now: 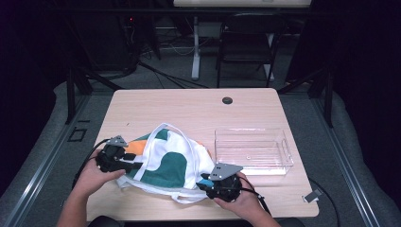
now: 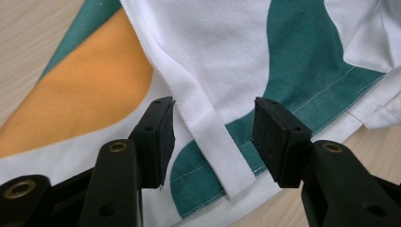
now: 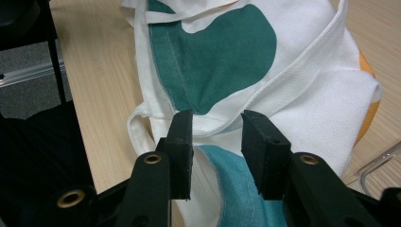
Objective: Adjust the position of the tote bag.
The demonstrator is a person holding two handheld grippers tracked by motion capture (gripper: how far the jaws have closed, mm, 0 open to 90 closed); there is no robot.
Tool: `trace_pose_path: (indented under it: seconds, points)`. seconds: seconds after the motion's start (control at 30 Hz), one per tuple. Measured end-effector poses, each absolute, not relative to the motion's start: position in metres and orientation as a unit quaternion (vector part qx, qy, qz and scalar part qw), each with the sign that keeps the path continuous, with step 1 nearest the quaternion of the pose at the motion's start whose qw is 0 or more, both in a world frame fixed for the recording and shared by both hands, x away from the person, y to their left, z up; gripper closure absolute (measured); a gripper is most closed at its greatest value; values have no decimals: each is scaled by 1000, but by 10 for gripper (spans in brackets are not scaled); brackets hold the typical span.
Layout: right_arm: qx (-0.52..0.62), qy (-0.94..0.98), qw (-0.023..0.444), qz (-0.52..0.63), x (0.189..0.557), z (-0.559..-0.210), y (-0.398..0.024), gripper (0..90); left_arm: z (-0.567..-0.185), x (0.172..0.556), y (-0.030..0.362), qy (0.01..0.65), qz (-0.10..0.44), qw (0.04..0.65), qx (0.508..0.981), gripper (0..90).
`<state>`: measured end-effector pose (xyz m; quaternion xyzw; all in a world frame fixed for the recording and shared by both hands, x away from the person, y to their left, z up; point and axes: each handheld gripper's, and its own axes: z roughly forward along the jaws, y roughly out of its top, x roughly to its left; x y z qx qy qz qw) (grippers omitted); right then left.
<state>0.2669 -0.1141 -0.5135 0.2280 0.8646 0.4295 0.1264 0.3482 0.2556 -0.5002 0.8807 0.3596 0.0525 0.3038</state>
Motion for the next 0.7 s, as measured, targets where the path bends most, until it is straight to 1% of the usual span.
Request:
trace_pose_path:
  seconds: [0.3, 0.7]
  points:
    - [228, 863, 130, 432, 268, -513, -114, 643, -513, 349, 247, 360, 42, 291, 885, 473]
    - [222, 862, 131, 436, 268, -513, -111, 640, -523, 348, 246, 365, 30, 282, 887, 464]
